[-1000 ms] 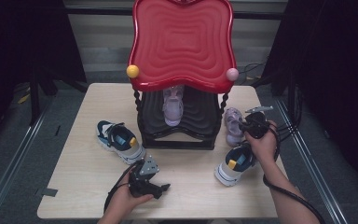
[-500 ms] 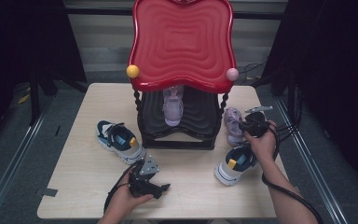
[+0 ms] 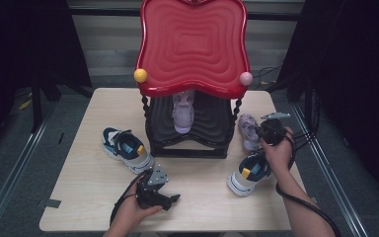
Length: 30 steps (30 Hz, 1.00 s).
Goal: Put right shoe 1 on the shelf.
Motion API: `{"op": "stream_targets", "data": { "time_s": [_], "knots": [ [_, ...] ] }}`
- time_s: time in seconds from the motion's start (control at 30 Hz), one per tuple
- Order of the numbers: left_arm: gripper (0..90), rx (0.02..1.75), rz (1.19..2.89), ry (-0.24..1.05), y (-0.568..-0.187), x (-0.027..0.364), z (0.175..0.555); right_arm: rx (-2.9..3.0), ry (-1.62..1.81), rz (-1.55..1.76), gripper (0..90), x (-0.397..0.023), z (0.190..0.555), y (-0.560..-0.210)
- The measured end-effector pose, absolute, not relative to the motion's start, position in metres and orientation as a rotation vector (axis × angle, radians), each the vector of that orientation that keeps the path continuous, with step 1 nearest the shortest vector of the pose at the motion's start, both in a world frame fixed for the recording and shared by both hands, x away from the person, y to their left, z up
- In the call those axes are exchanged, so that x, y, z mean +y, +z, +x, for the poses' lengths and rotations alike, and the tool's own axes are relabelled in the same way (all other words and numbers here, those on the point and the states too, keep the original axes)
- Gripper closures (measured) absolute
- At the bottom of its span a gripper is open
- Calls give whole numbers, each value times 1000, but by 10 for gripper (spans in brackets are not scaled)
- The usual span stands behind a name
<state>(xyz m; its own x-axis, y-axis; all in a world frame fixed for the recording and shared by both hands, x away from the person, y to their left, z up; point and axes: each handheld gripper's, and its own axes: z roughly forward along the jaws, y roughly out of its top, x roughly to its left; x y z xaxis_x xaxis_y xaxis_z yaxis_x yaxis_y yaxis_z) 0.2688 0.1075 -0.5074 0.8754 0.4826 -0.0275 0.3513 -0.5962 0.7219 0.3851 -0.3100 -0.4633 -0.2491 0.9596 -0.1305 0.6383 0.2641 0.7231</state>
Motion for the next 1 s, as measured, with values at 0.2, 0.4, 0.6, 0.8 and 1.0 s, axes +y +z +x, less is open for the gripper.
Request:
{"op": "stream_targets", "data": {
  "time_s": [0.2,0.4,0.6,0.8,1.0],
  "knots": [
    [151,598,2267,218,-507,108,269,1932,761,1407,854,-314,383,-456],
    [151,600,2267,219,-507,107,269,1940,772,1407,854,-318,383,-453],
    [151,599,2266,220,-507,107,269,1972,752,1413,853,-318,387,-459],
    [151,599,2266,220,-507,107,269,1994,740,1399,852,-320,391,-462],
    [151,599,2267,220,-507,107,269,2005,742,1385,846,-321,394,-465]
  ]
}}
